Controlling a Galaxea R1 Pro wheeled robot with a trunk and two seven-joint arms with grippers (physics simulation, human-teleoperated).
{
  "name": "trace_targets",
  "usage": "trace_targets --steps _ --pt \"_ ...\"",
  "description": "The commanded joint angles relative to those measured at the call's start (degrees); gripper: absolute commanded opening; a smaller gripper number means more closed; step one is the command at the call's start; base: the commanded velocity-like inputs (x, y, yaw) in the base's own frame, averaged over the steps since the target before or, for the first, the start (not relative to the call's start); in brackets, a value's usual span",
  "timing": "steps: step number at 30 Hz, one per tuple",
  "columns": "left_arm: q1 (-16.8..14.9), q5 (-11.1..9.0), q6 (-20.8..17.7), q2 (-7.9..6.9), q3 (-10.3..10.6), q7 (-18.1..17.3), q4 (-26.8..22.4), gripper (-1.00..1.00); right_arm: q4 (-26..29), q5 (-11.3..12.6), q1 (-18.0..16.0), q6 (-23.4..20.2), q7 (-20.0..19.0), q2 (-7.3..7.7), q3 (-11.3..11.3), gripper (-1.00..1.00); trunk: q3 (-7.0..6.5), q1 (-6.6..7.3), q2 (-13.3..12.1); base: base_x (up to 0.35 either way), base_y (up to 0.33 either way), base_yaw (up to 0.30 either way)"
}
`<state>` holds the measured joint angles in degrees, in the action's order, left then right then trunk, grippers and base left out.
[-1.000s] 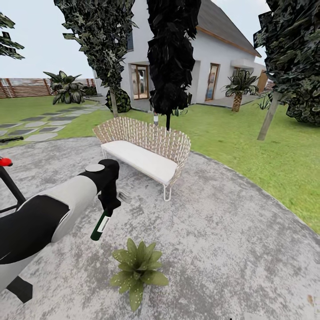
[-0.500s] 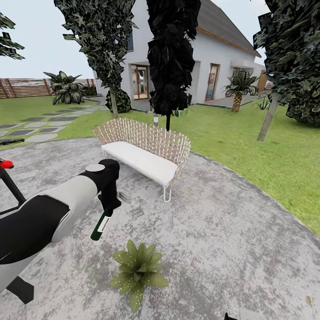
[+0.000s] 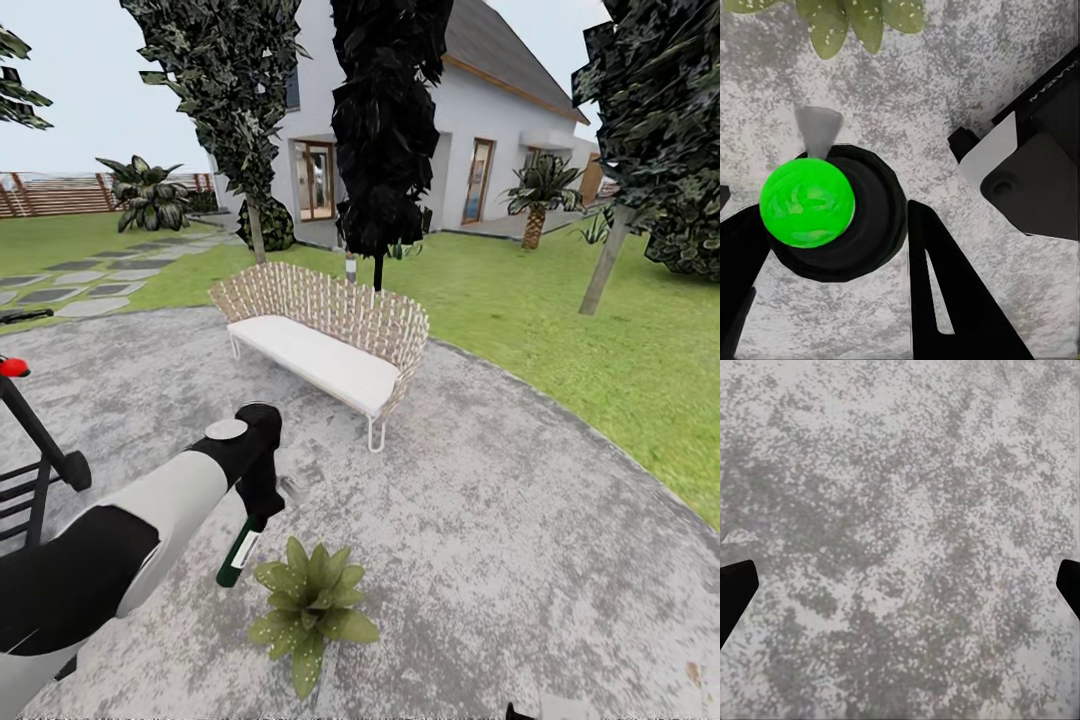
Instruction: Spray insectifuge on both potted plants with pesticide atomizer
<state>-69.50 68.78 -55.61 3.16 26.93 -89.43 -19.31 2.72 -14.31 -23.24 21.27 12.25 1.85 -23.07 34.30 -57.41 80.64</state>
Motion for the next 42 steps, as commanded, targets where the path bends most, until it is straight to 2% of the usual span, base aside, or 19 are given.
trace_targets --steps 1,7,12,22,27,42 --pt "0.5 0.6 -0.8 0.0 0.1 -0.6 -0.2 -1.0 -0.1 -0.6 0.0 0.2 0.2 0.0 -0.4 1.0 0.15 0.0 0.0 0.0 0.0 0.0" --pt "4.8 0.5 -1.1 0.02 0.0 -0.6 -0.6 -1.0 -0.1 -0.6 0.0 0.2 0.2 0.04 -0.4 1.0 0.69 0.0 0.0 0.0 0.0 0.0" --pt "7.0 0.5 -1.2 0.32 -3.2 -0.6 -1.9 -1.0 -0.1 -0.6 0.0 0.3 0.3 0.01 -0.3 1.0 1.15 0.0 0.0 0.0 0.0 0.0" --pt "7.3 0.5 -1.1 -0.07 -3.9 -0.6 -2.0 -1.0 -0.1 -0.7 0.0 0.1 0.3 -0.03 -0.3 1.0 2.06 0.0 0.0 0.002 0.0 0.007" --pt "7.3 0.5 -1.1 -0.09 -4.0 -0.6 -2.0 -1.0 -0.1 -0.7 0.0 0.2 0.3 0.01 -0.3 1.0 2.52 0.0 0.0 0.23 0.0 0.028" --pt "7.3 0.5 -1.1 0.35 -3.7 -0.6 -2.0 -1.0 -0.1 -0.6 0.0 0.2 0.3 0.51 -0.4 1.0 3.89 0.0 0.0 0.08 0.0 0.001"
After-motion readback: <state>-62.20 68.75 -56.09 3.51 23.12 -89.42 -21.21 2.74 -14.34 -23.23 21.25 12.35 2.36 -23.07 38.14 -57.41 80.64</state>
